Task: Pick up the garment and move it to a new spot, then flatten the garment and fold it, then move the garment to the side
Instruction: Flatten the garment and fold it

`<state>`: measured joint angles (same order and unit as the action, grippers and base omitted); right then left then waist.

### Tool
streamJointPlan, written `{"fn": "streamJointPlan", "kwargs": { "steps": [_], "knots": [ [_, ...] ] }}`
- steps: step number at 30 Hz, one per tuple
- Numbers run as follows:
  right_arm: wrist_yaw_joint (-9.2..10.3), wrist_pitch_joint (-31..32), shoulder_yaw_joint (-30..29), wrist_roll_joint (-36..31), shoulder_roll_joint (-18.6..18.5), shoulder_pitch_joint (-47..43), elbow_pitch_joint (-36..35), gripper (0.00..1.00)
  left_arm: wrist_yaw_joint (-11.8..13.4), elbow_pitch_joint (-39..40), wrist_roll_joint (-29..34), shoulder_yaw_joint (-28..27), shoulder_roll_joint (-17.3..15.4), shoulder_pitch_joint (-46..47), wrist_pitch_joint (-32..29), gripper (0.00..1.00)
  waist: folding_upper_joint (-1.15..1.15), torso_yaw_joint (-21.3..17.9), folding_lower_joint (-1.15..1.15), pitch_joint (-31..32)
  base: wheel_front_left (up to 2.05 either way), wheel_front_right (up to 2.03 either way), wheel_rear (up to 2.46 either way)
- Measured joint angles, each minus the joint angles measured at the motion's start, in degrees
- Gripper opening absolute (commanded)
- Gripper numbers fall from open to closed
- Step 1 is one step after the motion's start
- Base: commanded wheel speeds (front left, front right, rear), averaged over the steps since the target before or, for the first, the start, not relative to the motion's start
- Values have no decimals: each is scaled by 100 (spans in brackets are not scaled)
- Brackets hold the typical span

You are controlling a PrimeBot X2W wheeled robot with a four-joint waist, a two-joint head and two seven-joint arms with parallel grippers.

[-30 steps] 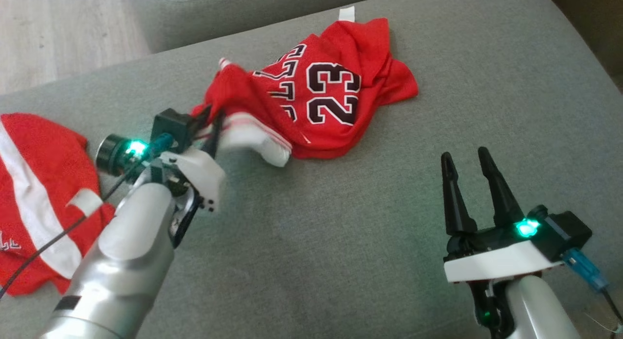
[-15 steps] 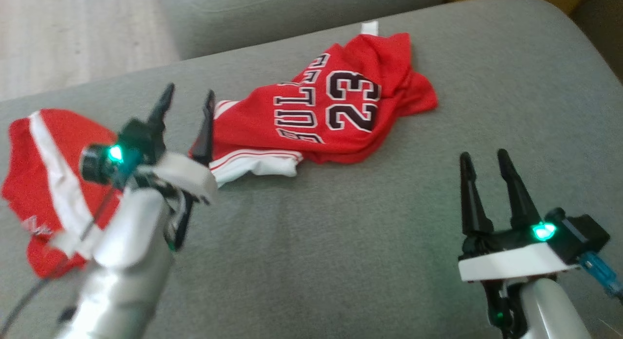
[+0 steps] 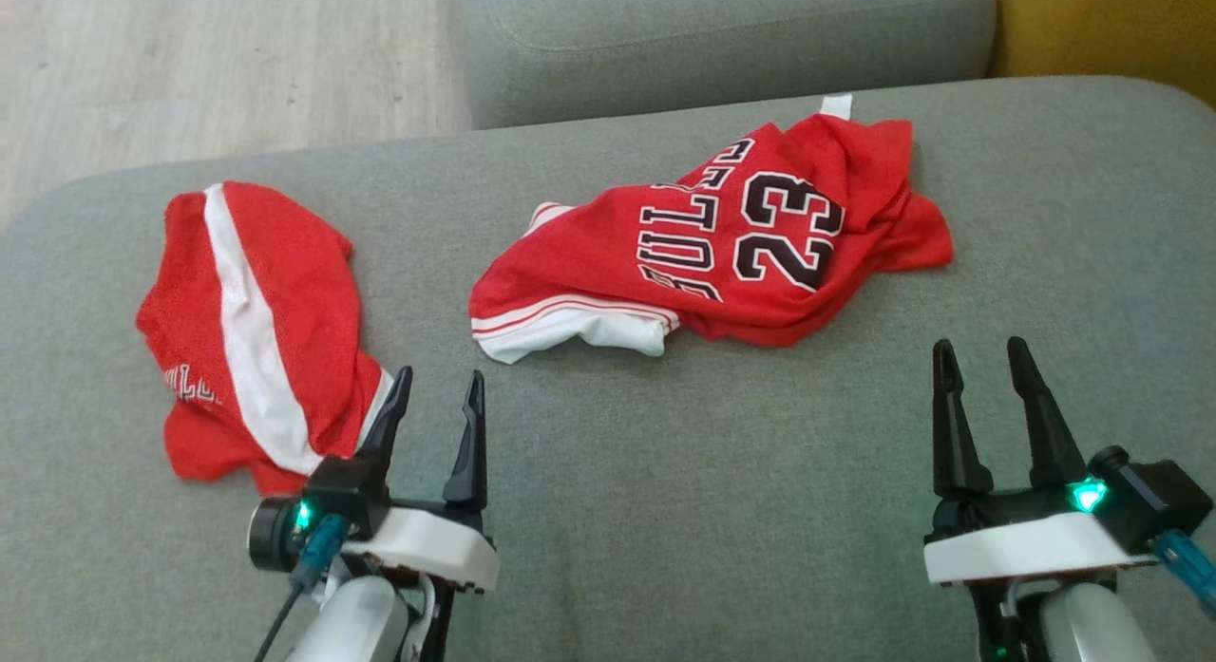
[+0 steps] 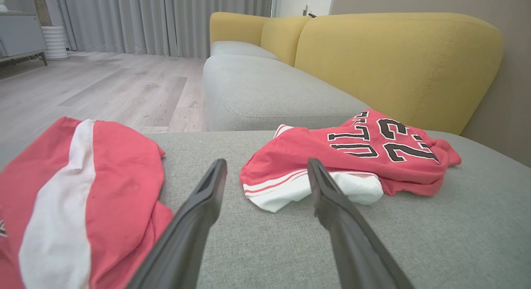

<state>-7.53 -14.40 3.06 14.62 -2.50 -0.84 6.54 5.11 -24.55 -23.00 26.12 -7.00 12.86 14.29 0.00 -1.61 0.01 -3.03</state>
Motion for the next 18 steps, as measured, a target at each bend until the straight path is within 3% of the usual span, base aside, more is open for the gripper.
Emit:
{"fn": "streamJointPlan", "kwargs": {
  "steps": [5, 18],
  "knots": [
    [0, 0, 51, -1, 0, 12, -5, 100, -63, -57, 37, 77, -7, 23, -59, 100, 0, -99, 0, -40, 0, 0, 0],
    [0, 0, 180, 0, 0, 102, -36, 100, -320, -1090, -108, 238, -44, 745, -1136, 100, 0, -514, -2, -455, 0, 0, 0]
  ]
}}
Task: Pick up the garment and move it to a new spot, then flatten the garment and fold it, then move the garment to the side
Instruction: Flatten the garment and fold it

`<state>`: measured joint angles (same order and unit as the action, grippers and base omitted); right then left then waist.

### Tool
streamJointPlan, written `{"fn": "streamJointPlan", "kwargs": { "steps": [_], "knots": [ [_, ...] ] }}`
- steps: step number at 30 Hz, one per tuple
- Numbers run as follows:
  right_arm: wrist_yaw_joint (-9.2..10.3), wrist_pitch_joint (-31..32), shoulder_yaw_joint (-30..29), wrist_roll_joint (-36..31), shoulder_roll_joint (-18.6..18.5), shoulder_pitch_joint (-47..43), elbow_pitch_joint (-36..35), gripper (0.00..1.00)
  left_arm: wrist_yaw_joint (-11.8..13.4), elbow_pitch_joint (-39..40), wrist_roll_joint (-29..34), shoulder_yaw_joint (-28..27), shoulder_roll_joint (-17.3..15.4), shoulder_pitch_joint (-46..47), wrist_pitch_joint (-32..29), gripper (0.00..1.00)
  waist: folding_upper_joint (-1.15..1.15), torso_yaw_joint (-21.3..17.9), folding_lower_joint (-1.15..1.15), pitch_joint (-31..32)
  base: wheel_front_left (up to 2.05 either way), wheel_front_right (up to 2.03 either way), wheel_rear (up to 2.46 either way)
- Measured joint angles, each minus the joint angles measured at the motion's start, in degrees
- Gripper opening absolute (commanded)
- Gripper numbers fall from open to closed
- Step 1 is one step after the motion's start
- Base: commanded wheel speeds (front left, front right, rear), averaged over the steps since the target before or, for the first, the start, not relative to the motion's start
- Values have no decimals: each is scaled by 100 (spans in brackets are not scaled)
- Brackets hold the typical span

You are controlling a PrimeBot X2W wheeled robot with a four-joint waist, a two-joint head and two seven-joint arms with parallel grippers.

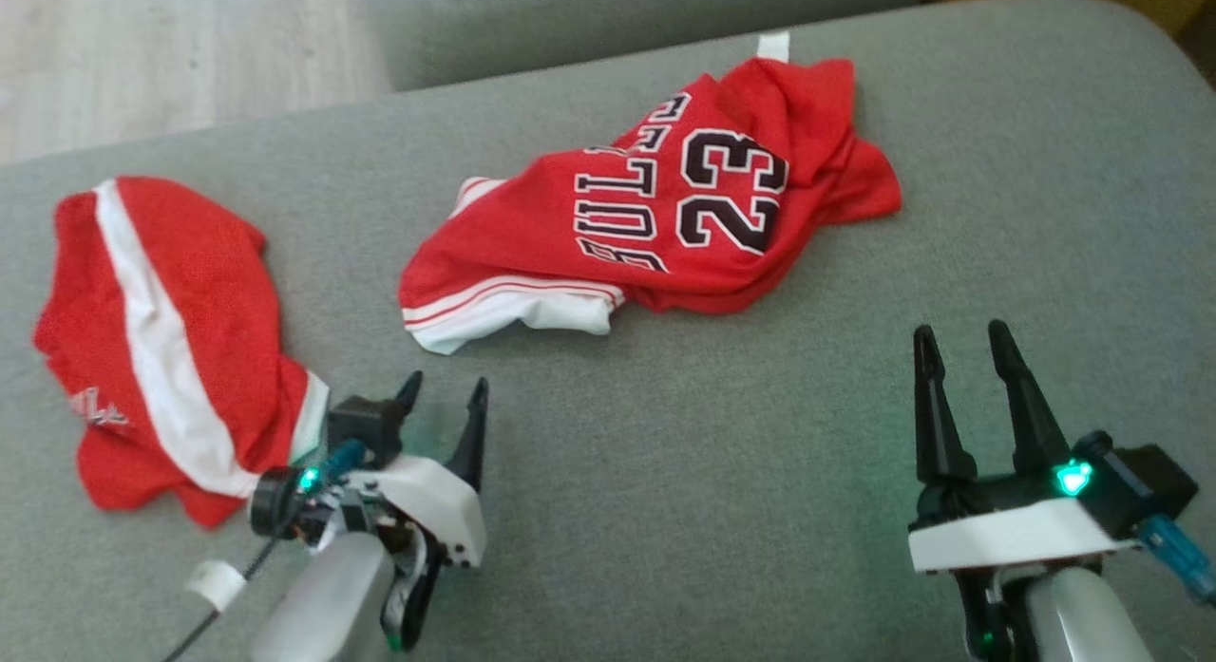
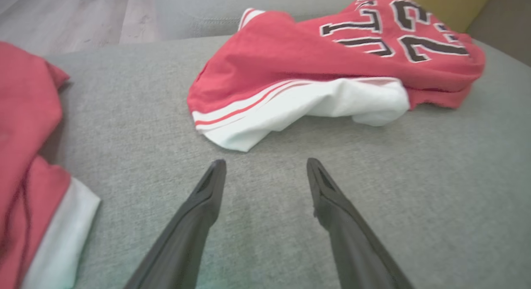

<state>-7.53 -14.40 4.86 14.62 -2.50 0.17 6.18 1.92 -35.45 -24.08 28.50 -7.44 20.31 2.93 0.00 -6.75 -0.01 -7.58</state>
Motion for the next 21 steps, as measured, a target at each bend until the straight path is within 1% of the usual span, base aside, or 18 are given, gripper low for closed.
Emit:
{"fn": "streamJointPlan", "kwargs": {
  "steps": [7, 11, 15, 20, 21],
  "knots": [
    [0, 0, 44, 2, 0, 214, -33, 100, 1, -604, -235, -237, 42, 436, -33, 100, 0, -208, 0, -268, 0, 0, 0],
    [0, 0, 46, 21, -1, 222, -33, 100, -210, -837, -472, -324, 98, 669, -24, 100, 0, -284, 0, -380, 0, 0, 0],
    [0, 0, 47, 27, -1, 285, -38, 100, -281, -1044, -477, -327, 114, 865, 111, 100, 0, -340, 0, -452, 0, 0, 0],
    [0, 0, 48, 27, -1, 288, -45, 100, -561, -1203, -536, -282, 157, 1014, 236, 100, 0, -374, 0, -495, 0, 0, 0],
    [0, 0, 47, 27, -1, 288, -45, 100, -612, -1222, -536, -256, 169, 1032, 279, 75, 0, -373, 0, -495, 0, 0, 0]
  ]
}}
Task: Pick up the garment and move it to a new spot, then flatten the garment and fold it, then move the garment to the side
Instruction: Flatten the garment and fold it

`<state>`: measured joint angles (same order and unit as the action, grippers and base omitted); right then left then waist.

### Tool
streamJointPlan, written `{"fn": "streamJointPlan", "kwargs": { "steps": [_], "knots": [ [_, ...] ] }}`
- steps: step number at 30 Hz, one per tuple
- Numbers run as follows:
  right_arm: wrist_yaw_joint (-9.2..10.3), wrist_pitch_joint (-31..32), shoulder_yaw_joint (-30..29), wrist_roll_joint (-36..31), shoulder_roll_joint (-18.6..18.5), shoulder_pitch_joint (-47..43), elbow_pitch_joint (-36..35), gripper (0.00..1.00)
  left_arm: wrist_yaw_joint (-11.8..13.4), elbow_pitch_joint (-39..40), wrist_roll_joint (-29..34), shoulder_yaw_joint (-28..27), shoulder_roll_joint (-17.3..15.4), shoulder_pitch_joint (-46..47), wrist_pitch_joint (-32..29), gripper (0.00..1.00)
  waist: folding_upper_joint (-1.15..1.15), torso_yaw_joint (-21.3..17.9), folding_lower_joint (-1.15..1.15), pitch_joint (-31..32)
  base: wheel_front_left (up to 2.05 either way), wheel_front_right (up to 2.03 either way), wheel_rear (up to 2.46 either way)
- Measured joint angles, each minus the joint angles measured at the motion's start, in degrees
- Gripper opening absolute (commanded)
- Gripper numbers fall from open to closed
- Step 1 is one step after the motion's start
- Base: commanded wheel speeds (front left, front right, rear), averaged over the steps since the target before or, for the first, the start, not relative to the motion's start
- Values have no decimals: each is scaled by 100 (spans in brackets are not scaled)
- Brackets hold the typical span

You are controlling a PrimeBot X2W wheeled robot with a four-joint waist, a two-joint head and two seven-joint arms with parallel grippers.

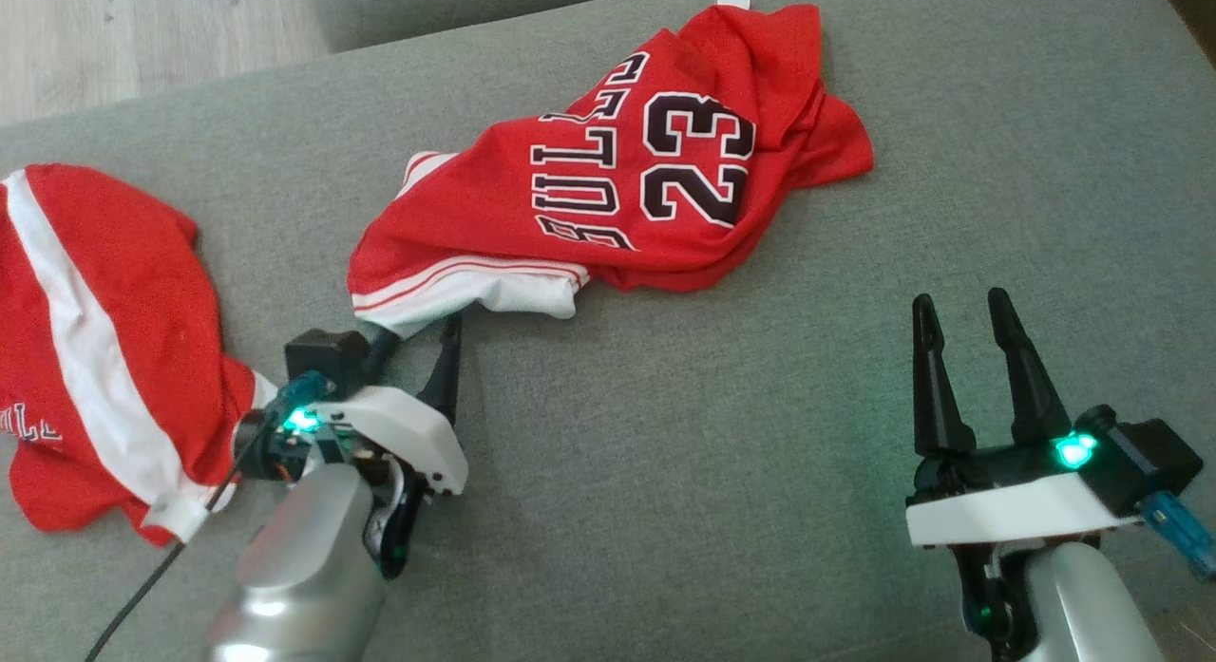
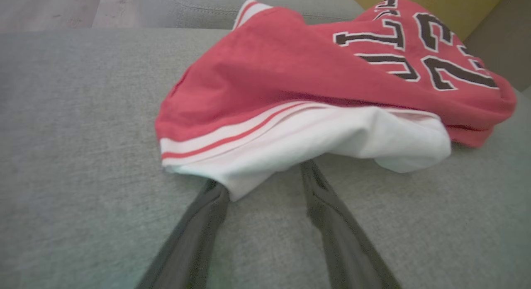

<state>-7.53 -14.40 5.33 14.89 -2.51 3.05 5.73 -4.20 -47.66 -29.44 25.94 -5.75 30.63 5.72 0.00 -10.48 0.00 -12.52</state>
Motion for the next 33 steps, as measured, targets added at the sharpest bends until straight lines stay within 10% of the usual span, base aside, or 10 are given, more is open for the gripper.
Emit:
{"fn": "streamJointPlan", "kwargs": {
  "steps": [1, 2, 17, 33],
  "knots": [
    [0, 0, 0, 0, 0, 0, 0, 100, -53, -18, 0, 30, 11, 9, 13, 23, 0, 3, 0, 4, 0, 0, 0],
    [0, 0, 0, -1, 0, 0, 4, 100, -93, -27, 0, 66, 25, 10, 62, 0, 0, 6, 0, 14, 0, 0, 0],
    [0, 0, -69, 71, 0, -55, 118, 100, -294, 1125, 37, 918, -89, -403, 634, 0, 0, 282, 1, 685, 0, 0, 0],
    [0, 0, -64, 125, 1, -376, 151, 100, -142, 3990, -1682, 793, -1035, -1690, -1250, 0, 0, 781, 1, 1152, 0, 0, 0]
  ]
}}
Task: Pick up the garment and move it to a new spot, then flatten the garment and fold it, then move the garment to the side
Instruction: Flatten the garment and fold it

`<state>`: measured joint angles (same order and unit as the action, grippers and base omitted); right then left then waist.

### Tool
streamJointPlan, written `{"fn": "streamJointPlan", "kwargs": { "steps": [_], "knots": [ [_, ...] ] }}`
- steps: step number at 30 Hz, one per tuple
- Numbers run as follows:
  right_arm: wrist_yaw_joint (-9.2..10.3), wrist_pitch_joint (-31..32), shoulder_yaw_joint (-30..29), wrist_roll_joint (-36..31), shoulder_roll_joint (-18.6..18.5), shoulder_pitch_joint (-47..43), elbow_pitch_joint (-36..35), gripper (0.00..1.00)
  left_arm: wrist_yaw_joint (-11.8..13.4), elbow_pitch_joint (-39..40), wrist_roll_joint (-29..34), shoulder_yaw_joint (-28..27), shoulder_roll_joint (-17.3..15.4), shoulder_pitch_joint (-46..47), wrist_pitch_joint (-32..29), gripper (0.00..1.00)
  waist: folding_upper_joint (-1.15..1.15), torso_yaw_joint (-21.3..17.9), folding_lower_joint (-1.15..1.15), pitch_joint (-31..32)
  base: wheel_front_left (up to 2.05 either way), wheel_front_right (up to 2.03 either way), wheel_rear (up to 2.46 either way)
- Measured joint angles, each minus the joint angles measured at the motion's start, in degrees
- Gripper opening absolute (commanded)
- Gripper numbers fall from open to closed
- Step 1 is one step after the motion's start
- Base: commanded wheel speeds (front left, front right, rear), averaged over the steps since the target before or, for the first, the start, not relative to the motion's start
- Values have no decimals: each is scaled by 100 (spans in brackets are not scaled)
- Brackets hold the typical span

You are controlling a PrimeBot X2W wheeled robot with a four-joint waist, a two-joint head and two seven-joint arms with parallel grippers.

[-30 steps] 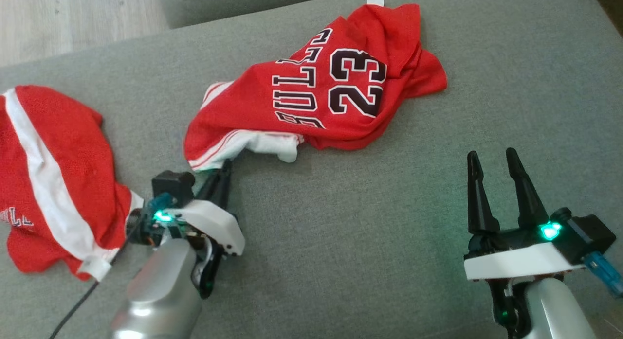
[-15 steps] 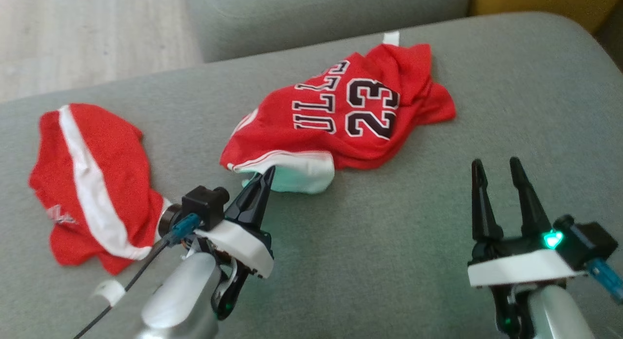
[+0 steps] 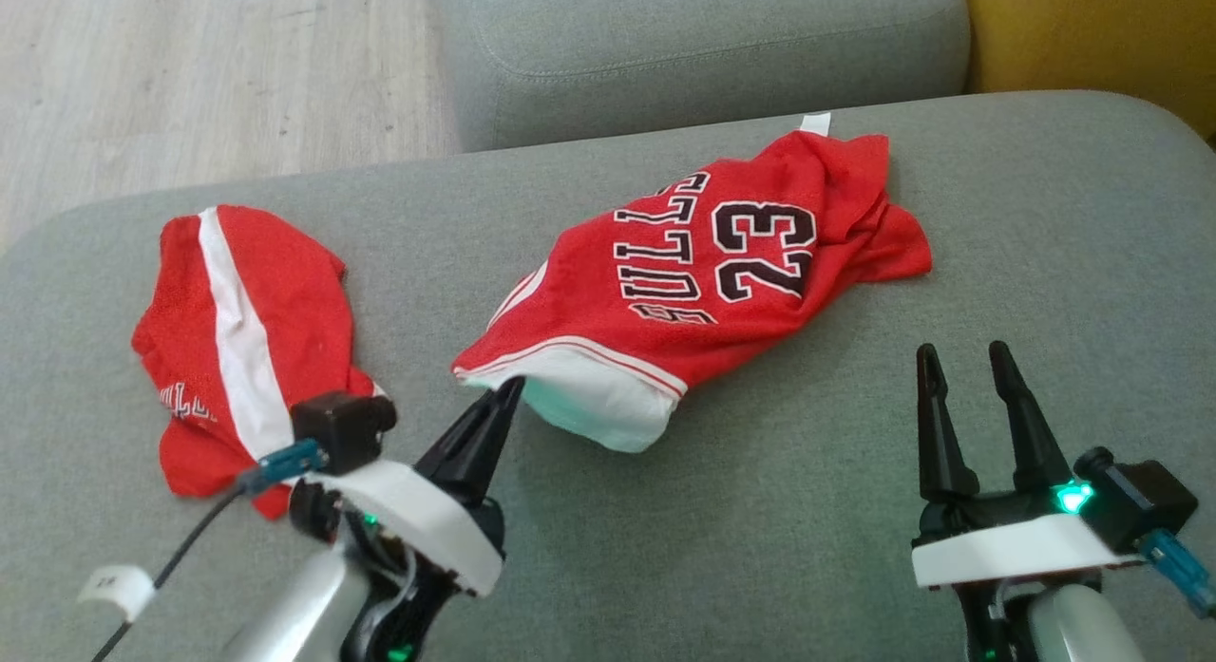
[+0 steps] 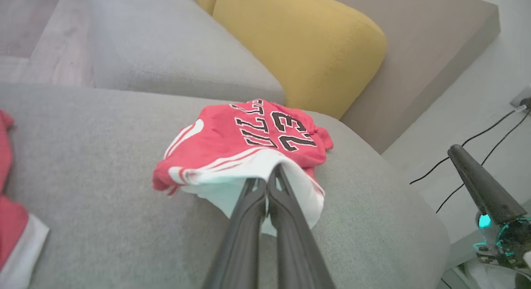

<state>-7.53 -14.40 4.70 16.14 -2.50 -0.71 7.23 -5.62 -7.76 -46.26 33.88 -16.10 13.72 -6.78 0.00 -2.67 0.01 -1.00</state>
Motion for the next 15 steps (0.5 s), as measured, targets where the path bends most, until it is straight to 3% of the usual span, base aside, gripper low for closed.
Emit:
{"fn": "streamJointPlan", "kwargs": {
  "steps": [6, 11, 15],
  "knots": [
    [0, 0, 60, 0, 0, 2, 0, 100, 541, 90, -67, -80, -282, -210, -483, 0, 0, -61, -1, -59, 0, 0, 0],
    [0, 0, 122, 0, -1, 7, 1, 100, 748, -452, 377, -20, -285, -179, -352, 0, 0, -168, -1, -119, 0, 0, 0],
    [0, 0, 169, -1, 0, 20, 1, 100, 756, -1021, 438, -16, -114, -35, -108, 0, 0, -318, -1, -192, 0, 0, 0]
  ]
}}
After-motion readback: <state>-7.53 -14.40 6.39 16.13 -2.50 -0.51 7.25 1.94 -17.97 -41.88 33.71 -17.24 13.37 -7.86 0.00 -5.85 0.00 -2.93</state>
